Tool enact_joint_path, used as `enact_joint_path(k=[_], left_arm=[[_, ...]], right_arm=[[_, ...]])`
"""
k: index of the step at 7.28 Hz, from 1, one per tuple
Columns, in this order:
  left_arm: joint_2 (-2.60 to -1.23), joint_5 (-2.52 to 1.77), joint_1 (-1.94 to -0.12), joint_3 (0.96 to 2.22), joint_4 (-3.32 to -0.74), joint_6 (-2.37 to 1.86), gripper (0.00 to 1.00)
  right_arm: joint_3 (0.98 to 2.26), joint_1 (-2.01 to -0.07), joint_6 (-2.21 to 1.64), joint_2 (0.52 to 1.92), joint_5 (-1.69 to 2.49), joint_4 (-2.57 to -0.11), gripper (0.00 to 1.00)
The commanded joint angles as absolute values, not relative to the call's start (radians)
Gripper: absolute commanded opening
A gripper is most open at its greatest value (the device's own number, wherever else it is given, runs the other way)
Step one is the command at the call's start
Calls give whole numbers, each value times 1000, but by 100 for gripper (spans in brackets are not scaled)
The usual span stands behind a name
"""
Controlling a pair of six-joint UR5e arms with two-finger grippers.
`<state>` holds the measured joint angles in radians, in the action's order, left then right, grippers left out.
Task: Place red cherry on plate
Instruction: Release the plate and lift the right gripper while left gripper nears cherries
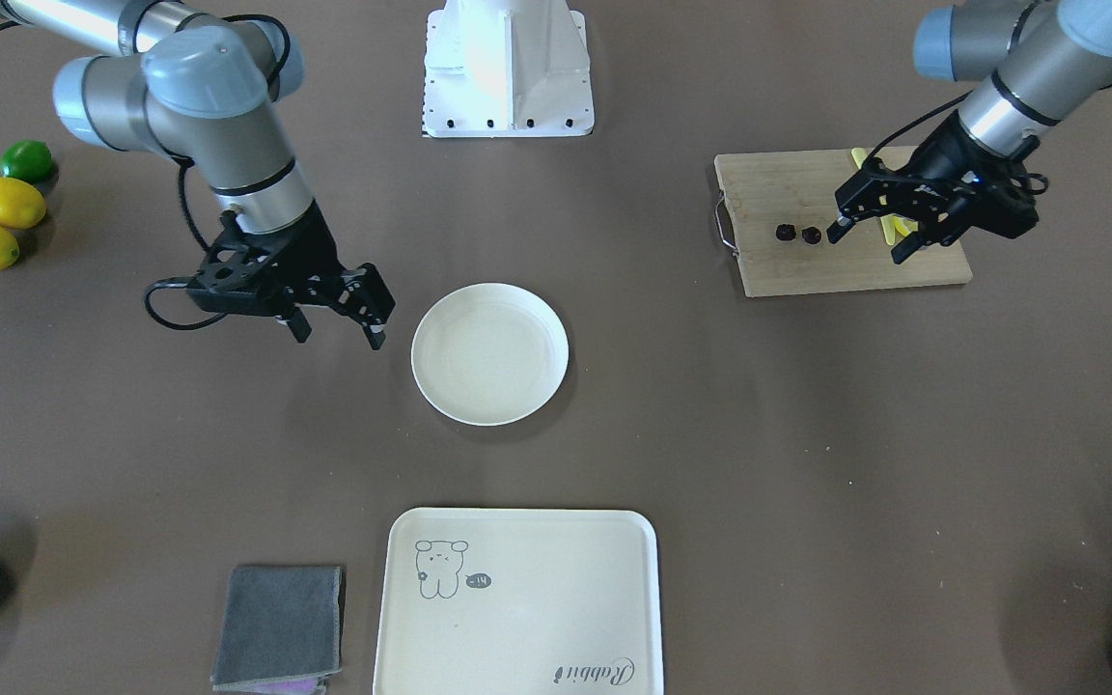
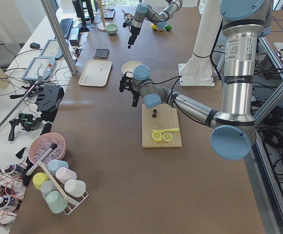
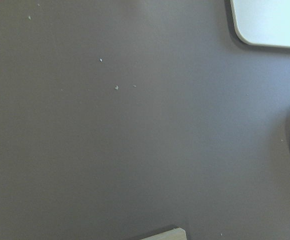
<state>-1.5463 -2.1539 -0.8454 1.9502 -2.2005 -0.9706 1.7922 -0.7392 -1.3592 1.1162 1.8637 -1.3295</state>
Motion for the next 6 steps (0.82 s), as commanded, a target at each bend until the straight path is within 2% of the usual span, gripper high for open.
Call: enact_joint_path(k=[1,2,5,6], left_arm=[[-1493,-2033,-695,1963,-2200,-986,83],[-1464,-2022,-668,1965,-2200,-979,75],[-1422,-1951,-586,1963,-2198,-974,66],[-1419,-1950,-583,1963,-2198,-974,58]], right_arm=[[1804,-959,-1089,1127,2058,-1473,100],[1805,-1006,-1031,1146,2072,-1491,100],[1819,-1009,-1022,1169,2068,-1488,100],[1825,-1009,-1020,1180,2068,-1486,100]])
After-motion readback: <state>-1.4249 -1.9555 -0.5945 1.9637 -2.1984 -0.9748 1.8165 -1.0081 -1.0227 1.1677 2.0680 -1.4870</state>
